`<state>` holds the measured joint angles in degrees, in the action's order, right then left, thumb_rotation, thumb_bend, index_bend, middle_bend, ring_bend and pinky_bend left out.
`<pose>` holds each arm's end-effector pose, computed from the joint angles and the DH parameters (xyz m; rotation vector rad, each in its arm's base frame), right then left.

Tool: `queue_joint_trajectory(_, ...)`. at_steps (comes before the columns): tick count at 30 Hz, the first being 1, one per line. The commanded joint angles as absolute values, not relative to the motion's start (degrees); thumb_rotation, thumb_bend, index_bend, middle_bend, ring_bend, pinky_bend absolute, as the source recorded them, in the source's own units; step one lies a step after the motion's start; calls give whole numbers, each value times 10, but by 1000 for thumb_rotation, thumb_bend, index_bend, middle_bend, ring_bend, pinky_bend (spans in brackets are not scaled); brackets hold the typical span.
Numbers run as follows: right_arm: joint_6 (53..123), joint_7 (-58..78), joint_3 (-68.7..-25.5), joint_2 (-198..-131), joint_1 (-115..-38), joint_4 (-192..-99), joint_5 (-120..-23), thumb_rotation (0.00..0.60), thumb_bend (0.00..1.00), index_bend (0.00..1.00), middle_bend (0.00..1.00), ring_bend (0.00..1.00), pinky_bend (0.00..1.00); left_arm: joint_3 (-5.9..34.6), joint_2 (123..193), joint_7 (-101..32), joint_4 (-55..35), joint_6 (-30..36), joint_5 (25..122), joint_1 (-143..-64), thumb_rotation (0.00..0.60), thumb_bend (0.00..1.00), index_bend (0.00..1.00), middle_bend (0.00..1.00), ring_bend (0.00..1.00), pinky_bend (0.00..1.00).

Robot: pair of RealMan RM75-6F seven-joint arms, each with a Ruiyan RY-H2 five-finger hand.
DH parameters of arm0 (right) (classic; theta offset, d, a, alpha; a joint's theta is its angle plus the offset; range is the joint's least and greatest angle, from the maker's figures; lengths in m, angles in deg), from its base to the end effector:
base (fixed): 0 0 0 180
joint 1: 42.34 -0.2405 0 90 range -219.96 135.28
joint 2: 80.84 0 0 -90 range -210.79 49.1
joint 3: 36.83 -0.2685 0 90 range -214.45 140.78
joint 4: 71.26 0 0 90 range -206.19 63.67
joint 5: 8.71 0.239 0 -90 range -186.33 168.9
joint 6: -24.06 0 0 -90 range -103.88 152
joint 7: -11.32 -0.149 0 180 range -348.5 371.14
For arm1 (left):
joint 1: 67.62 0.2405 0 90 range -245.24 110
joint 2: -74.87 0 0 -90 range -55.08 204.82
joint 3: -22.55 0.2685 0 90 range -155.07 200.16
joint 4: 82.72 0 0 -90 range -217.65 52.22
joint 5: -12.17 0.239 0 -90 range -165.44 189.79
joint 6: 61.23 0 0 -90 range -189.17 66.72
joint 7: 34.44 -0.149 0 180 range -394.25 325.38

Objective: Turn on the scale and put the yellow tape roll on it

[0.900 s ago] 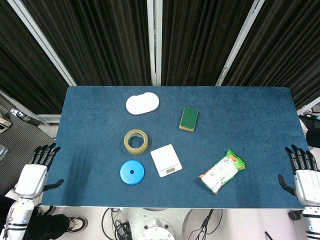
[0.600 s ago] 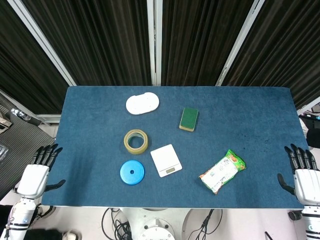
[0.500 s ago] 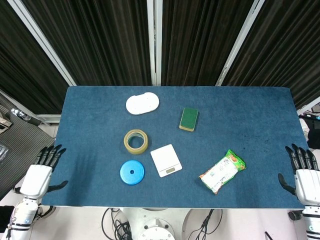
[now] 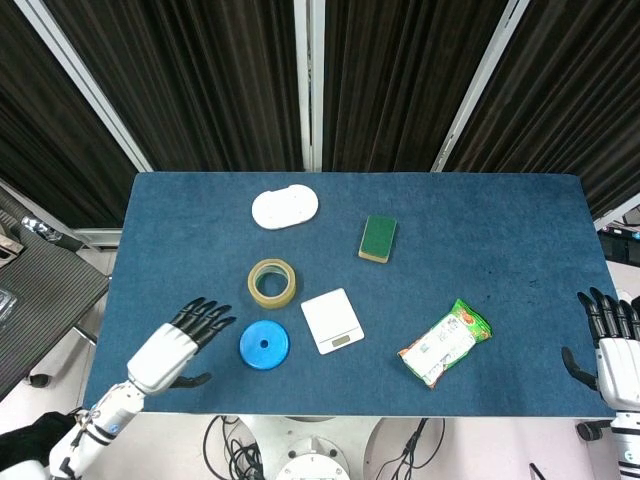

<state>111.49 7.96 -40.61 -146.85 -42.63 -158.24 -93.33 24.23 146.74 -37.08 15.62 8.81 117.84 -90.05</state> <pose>-0.3643 -0.1658 0.1465 1.2808 -0.9124 0.8704 -0.1998 0.2194 0.0283 -2.0593 -0.8213 -1.1934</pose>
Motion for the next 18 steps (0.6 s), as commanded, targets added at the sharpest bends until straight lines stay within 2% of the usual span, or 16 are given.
queue_joint_trajectory(1,1121,75,-409,-1466,-424,-1583,-932,600,272,0,0,0,0,231,1504,-373,167,41,1187,-944,600,233,96,42,0,18)
queue_joint_trajectory(7,1128,63,-411,-1461,-418,-1580,-928,600,272,0,0,0,0,224,1575,-366,138,-6,1182,-991,600,261,96,74,0,18)
queue_joint_trajectory(13,1129,49,-410,-1459,-412,-1571,-923,600,272,0,0,0,0,233,1631,-342,101,-29,1168,-1014,600,264,74,161,0,19)
queue_joint_trajectory(18,1128,40,-410,-1461,-410,-1563,-922,600,273,0,0,0,0,242,1669,-321,61,-36,1166,-1030,600,333,56,184,0,18)
